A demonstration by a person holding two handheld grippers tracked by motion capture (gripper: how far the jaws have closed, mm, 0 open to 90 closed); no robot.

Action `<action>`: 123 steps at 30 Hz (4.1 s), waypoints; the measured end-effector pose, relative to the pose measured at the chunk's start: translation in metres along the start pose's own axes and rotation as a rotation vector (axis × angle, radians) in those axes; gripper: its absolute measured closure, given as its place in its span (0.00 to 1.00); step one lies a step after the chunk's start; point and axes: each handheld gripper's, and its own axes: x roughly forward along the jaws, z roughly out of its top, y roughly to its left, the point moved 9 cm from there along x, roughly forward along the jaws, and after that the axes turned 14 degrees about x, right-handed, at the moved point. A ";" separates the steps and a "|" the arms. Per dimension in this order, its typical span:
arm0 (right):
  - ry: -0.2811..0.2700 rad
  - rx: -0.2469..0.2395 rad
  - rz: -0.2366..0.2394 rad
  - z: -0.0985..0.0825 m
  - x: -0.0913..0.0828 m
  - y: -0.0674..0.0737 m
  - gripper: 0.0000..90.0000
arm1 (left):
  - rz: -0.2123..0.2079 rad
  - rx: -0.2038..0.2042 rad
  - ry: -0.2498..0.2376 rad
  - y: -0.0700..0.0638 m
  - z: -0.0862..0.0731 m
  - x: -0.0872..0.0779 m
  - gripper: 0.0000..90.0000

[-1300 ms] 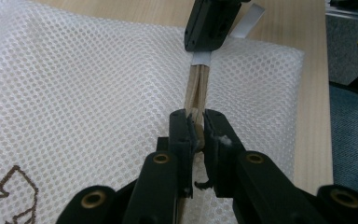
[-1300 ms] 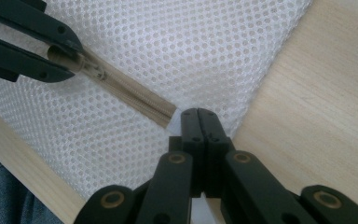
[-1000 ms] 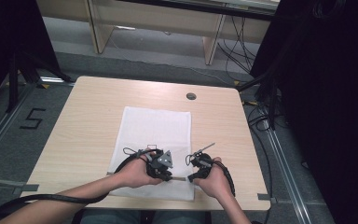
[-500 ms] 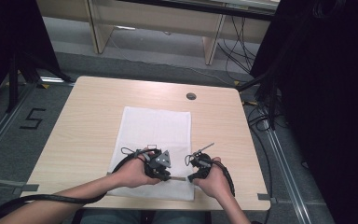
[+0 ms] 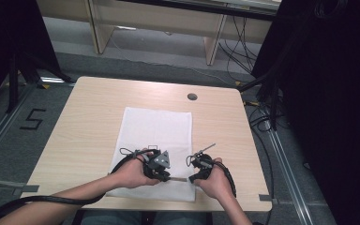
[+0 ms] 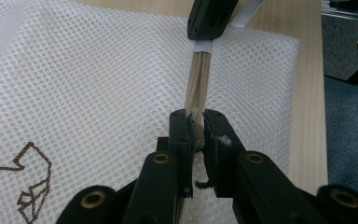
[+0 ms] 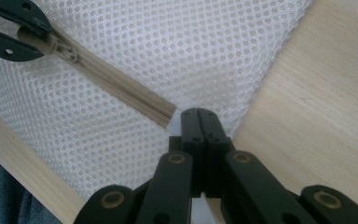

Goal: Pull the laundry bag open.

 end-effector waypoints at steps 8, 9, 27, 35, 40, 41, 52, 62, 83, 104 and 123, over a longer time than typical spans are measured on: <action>-0.001 0.001 -0.003 0.000 0.000 0.000 1.00 | 0.002 0.004 0.000 0.001 -0.002 -0.003 0.91; -0.002 0.000 -0.004 0.000 0.000 0.000 1.00 | -0.001 0.002 0.002 0.000 -0.002 -0.002 0.91; 0.002 0.002 -0.014 0.000 0.000 0.001 1.00 | 0.005 0.016 -0.002 0.001 -0.003 -0.003 0.91; 0.014 0.010 -0.032 -0.001 0.000 0.001 1.00 | 0.011 0.014 0.006 -0.001 -0.004 -0.006 0.91; -0.002 0.005 -0.024 0.000 0.001 0.002 1.00 | 0.014 0.016 0.000 -0.002 -0.006 -0.007 0.91; -0.001 0.008 -0.028 0.000 0.001 0.001 1.00 | 0.014 0.011 0.004 -0.002 -0.007 -0.007 0.91; 0.000 0.000 -0.011 0.000 0.000 0.001 1.00 | 0.014 -0.009 -0.010 -0.001 -0.011 -0.011 0.91; 0.005 0.007 -0.011 0.000 0.000 0.001 1.00 | 0.021 -0.011 -0.017 -0.001 -0.013 -0.014 0.91; -0.005 -0.012 -0.019 0.001 0.001 0.000 1.00 | 0.031 0.011 -0.005 -0.001 -0.016 -0.019 0.91; 0.003 -0.001 -0.014 0.000 0.000 0.000 1.00 | 0.035 0.023 -0.003 0.000 -0.022 -0.028 0.91; 0.004 -0.002 -0.010 0.000 0.000 0.000 1.00 | 0.028 0.012 -0.016 -0.001 -0.027 -0.033 0.91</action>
